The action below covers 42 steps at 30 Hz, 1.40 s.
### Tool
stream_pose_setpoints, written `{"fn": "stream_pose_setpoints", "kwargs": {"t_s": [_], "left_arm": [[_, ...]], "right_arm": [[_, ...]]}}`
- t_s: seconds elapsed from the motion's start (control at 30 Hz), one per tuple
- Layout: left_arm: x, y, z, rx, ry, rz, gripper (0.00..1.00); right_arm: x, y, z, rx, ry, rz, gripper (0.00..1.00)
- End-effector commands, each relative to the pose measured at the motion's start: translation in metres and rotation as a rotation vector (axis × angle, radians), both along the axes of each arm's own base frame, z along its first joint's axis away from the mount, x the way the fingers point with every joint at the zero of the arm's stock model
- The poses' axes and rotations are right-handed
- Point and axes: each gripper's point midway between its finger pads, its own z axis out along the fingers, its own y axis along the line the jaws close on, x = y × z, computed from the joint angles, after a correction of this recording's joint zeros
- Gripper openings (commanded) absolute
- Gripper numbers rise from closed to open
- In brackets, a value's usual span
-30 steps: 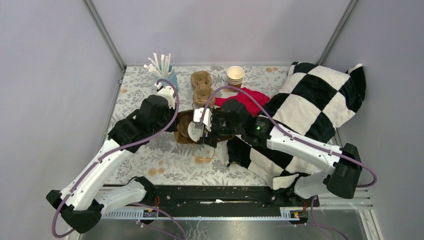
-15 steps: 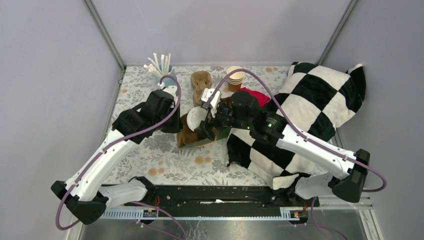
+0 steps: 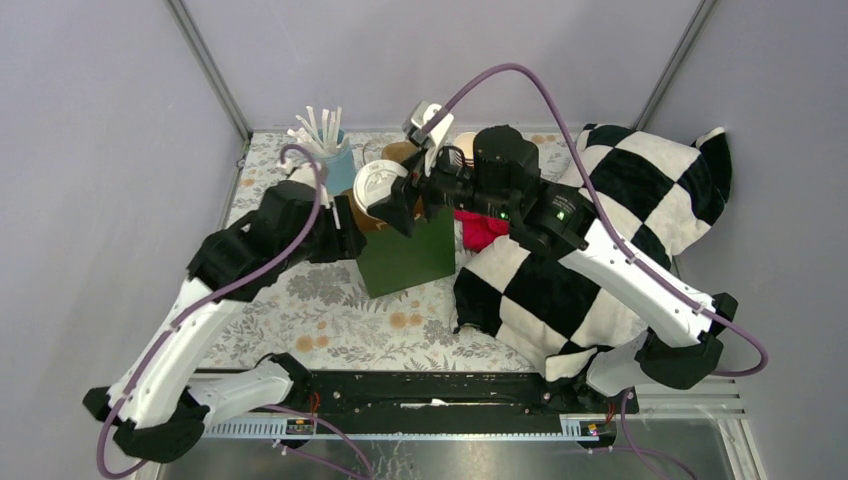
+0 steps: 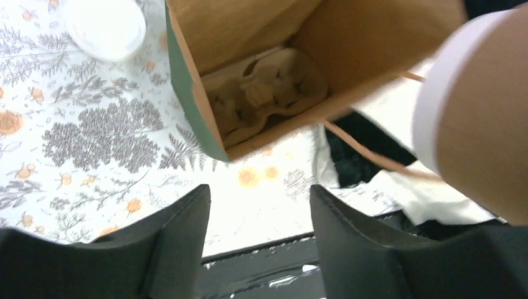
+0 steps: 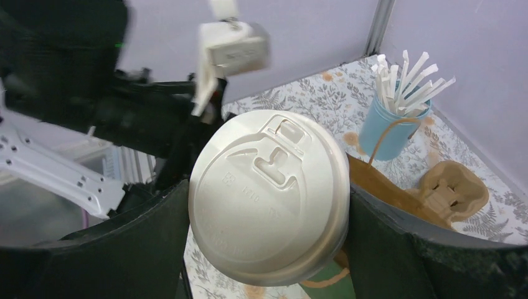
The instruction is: Pack the takeout coffee
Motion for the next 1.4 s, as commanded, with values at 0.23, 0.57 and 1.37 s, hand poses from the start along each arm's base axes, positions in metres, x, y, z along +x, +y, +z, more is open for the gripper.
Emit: {"fn": "stream_pose_setpoints", "kwargs": {"t_s": [0.23, 0.57, 1.37], "left_arm": [[-0.002, -0.013, 0.131, -0.419, -0.502, -0.058, 0.90], [-0.009, -0.021, 0.201, -0.307, -1.076, -0.318, 0.99], [0.041, -0.056, 0.188, 0.034, -1.194, -0.484, 0.77]], "right_arm": [[0.031, -0.005, 0.053, 0.159, 0.249, -0.097, 0.58], [0.031, -0.017, 0.098, 0.335, 0.398, 0.006, 0.57], [0.022, -0.011, 0.094, 0.408, 0.571, 0.135, 0.66]]}}
